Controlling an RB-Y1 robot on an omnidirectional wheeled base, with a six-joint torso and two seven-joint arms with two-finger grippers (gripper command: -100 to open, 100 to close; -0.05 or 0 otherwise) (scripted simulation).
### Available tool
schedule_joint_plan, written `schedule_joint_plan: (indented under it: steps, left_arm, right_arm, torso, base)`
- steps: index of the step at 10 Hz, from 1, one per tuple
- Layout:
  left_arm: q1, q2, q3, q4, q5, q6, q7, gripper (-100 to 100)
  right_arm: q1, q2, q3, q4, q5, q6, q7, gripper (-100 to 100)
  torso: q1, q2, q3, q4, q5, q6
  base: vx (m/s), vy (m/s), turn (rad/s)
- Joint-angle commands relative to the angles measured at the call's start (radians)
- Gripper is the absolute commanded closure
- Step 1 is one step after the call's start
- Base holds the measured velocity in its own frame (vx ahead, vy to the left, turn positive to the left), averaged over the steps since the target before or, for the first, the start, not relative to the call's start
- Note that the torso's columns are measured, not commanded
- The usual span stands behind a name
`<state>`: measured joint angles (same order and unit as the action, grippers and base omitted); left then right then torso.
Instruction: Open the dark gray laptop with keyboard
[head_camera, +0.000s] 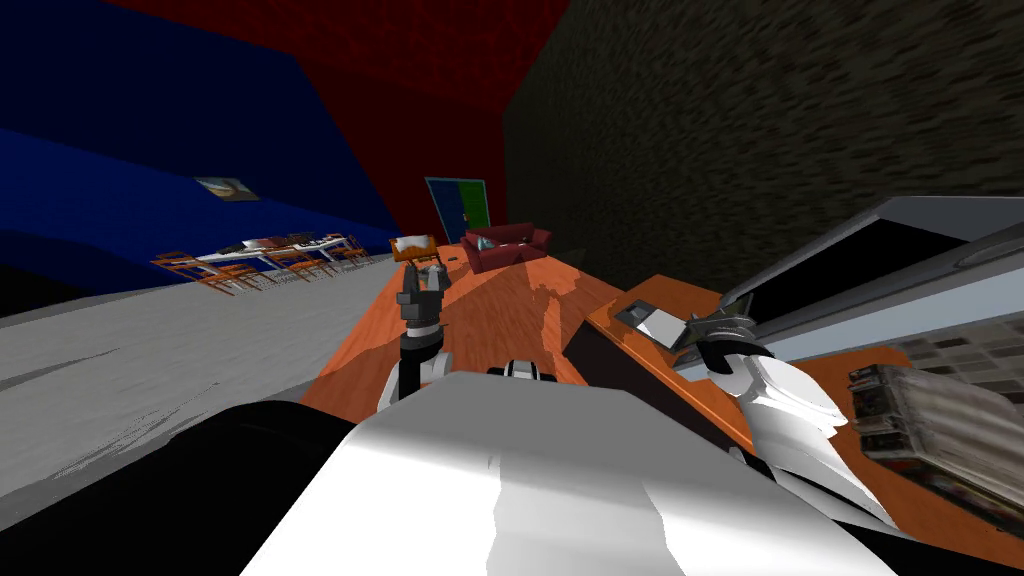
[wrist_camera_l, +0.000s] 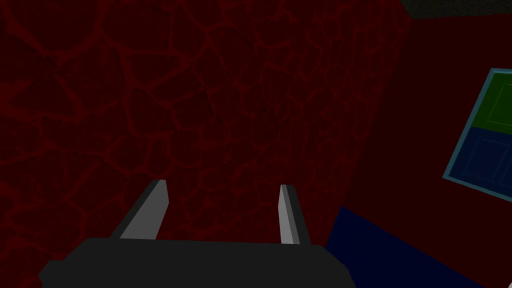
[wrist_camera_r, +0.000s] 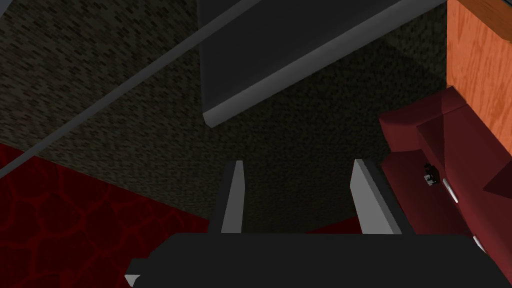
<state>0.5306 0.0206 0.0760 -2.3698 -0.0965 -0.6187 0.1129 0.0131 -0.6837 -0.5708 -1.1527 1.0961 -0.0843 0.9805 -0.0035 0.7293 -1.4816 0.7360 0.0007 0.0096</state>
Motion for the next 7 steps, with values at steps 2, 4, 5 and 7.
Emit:
schedule_joint_plan:
  steps: [2, 4, 5, 7]
  left_arm:
    - [0.0, 0.0, 0.0, 0.0, 0.0, 0.0, 0.0, 0]
    - [0.0, 0.0, 0.0, 0.0, 0.0, 0.0, 0.0, 0]
    - [0.0, 0.0, 0.0, 0.0, 0.0, 0.0, 0.0, 0]
    - [0.0, 0.0, 0.0, 0.0, 0.0, 0.0, 0.0, 0]
  right_arm:
    - [0.059, 0.038, 0.024, -0.088, 0.005, -0.079, -0.007, 100]
    - [0.088, 0.05, 0.045, -0.152, 0.005, -0.107, -0.016, 100]
    - [0.088, 0.05, 0.045, -0.169, 0.005, -0.107, -0.016, 100]
    - [0.116, 0.061, 0.067, -0.224, 0.004, -0.134, -0.025, 100]
  torso:
    - [-0.013, 0.007, 0.004, 0.003, -0.001, -0.001]
    - [-0.019, 0.008, 0.004, 0.003, -0.003, -0.003]
    - [-0.021, 0.008, 0.005, 0.003, -0.005, -0.003]
    - [-0.019, 0.007, 0.004, 0.002, -0.006, -0.001]
  base:
    - [0.24, -0.016, -0.394]
    - [0.193, -0.003, -0.356]
    - [0.154, 0.009, -0.304]
    - [0.161, 0.006, -0.323]
